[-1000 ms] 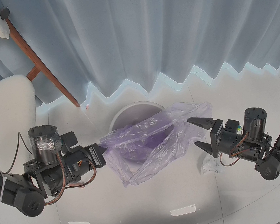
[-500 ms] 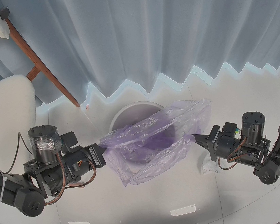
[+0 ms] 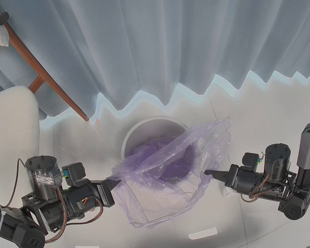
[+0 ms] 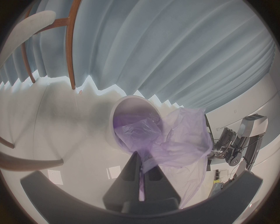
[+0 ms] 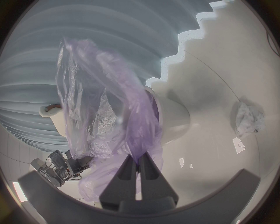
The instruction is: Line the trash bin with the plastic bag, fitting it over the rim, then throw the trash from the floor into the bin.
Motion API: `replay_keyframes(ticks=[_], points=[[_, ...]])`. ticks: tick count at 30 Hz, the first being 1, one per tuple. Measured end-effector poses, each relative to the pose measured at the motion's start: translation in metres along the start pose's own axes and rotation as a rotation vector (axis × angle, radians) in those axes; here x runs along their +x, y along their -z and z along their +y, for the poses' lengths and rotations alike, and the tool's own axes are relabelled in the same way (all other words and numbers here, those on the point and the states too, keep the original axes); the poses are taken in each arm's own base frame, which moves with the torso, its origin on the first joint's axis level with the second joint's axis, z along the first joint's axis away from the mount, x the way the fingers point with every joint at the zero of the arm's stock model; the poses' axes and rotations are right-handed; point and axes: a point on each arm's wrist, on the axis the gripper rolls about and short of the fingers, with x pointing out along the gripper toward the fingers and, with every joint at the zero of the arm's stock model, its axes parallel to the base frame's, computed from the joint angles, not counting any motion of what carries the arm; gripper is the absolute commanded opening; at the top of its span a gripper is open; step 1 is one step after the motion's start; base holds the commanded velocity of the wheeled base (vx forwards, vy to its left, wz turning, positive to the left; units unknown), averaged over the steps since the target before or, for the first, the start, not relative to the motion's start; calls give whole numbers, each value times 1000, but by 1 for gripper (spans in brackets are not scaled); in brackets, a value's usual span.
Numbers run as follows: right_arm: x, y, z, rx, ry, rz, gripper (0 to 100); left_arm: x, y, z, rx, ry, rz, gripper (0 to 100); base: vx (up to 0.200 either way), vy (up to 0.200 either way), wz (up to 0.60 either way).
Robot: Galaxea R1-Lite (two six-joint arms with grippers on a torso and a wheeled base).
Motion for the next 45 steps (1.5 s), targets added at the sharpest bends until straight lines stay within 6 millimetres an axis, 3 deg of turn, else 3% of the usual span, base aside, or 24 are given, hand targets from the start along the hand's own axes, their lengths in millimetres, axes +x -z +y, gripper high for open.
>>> replay_keyframes(ticks=[7,13,22,28,45], points=[[2,2,-3,1,7,6,0,0,-3,-3,2,8,-16,0,114,0,0],[0,-10,-2,27,-3,-39,0,6,-9,-7,-14,-67,-61,0,0,0,0],[2,-35,10,71,-45,-157,0,33,-15,-13,-139,-135,-110,0,0,0,0],[16,-46,11,65,-26,-265,0,50,-15,-12,-239,-99,-93,0,0,0,0],[58,-59,-10,70,45,-451,0,92,-20,42,-363,-198,-110,0,0,0,0]])
